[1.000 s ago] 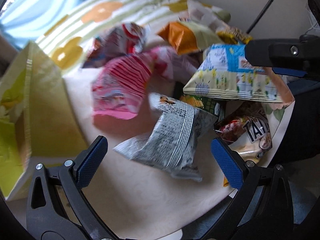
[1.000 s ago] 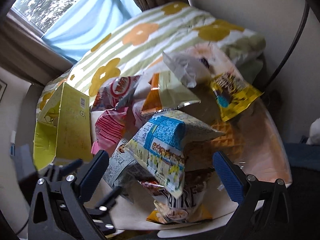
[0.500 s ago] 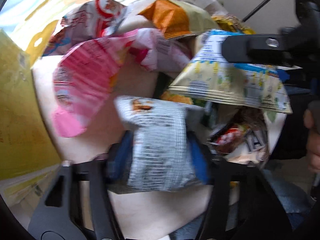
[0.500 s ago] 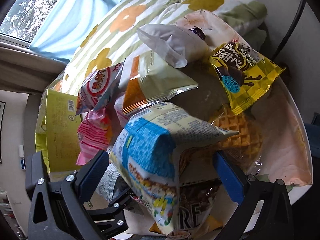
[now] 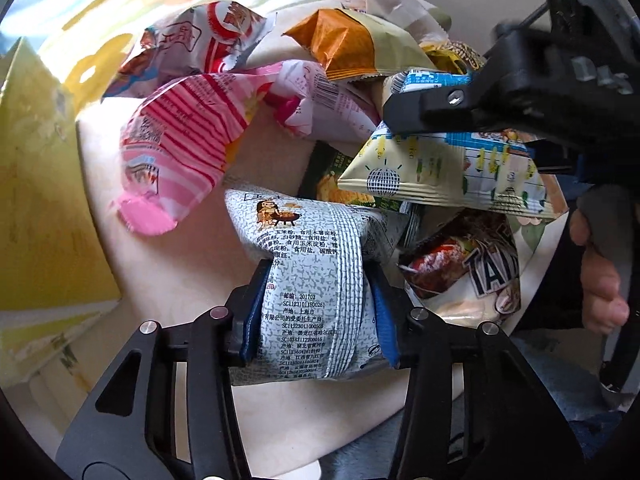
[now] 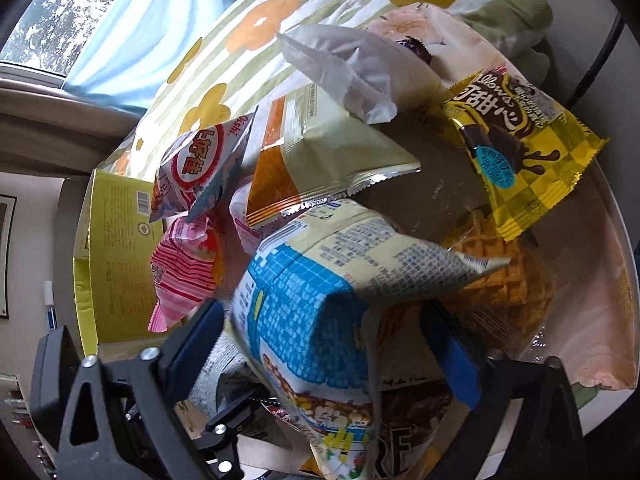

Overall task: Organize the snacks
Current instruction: 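Carry both held bags over the yellow-green box and open both grippers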

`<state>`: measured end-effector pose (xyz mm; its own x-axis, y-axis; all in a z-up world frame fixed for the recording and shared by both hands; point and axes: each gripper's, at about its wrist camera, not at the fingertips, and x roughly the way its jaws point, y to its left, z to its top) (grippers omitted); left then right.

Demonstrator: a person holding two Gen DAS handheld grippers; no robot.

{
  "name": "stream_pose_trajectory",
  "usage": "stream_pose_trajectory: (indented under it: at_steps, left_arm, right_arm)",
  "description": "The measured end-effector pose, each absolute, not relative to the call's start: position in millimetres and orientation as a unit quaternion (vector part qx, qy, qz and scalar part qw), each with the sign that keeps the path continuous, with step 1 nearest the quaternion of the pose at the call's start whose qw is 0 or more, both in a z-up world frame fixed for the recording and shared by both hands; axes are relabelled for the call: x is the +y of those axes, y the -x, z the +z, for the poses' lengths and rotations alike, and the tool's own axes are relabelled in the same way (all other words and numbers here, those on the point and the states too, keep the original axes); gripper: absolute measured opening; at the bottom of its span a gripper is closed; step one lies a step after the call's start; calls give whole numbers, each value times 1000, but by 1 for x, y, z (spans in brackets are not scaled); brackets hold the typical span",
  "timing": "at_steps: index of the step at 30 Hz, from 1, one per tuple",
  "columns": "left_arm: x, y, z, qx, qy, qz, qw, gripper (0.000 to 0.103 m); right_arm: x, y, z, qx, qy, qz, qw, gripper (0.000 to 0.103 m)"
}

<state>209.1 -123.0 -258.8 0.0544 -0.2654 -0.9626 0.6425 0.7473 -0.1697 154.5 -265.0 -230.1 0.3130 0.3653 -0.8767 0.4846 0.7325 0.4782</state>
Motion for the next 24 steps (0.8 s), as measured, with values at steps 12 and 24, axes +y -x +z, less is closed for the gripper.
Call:
stream_pose_trajectory:
  at_steps: [12,24]
  left_arm:
    - [-101,-193,-228,605,-144,-283,730,42]
    - [-97,-196,-189,580,-113,-288,753,42]
  right_arm:
    - [-262,-152,-233,578,-375,-24,724,59]
    - [-265,-134,-204,568,-369,-19,735,55]
